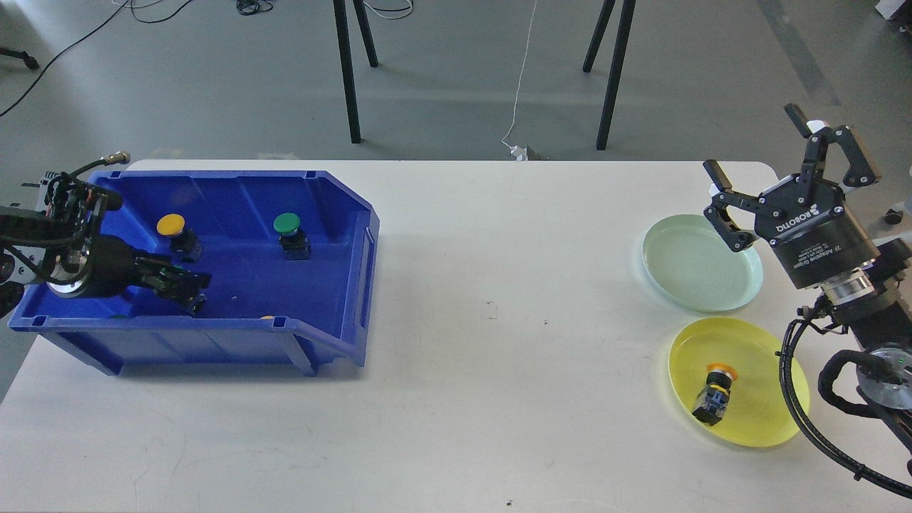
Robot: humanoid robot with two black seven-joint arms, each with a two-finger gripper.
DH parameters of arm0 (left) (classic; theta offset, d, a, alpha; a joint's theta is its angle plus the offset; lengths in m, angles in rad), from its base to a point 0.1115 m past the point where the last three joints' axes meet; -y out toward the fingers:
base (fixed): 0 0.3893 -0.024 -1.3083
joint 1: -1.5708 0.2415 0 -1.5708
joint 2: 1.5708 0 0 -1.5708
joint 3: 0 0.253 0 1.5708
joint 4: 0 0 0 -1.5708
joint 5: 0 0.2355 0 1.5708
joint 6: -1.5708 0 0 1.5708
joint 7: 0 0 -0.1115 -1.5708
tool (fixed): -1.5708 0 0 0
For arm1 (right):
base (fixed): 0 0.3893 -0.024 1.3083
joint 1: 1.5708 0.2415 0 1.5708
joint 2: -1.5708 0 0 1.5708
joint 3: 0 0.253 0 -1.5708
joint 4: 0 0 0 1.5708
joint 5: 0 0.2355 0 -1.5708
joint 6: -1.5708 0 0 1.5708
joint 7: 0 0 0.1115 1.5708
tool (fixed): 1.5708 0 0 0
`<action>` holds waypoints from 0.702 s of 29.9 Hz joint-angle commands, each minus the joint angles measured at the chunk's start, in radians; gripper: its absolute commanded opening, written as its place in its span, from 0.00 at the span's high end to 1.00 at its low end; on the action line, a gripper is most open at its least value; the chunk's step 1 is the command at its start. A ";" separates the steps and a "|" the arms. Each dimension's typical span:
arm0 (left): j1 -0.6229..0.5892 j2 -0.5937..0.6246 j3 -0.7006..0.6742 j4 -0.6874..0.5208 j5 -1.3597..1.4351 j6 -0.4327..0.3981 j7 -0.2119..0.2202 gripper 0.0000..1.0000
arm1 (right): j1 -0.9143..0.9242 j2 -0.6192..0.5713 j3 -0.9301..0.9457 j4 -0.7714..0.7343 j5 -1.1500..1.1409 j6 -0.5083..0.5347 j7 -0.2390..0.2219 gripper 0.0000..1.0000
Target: Pass button and place on color plate
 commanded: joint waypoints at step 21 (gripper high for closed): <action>-0.002 -0.008 -0.001 0.005 -0.004 0.000 0.000 0.80 | -0.001 0.000 0.004 0.000 0.000 0.000 0.000 0.02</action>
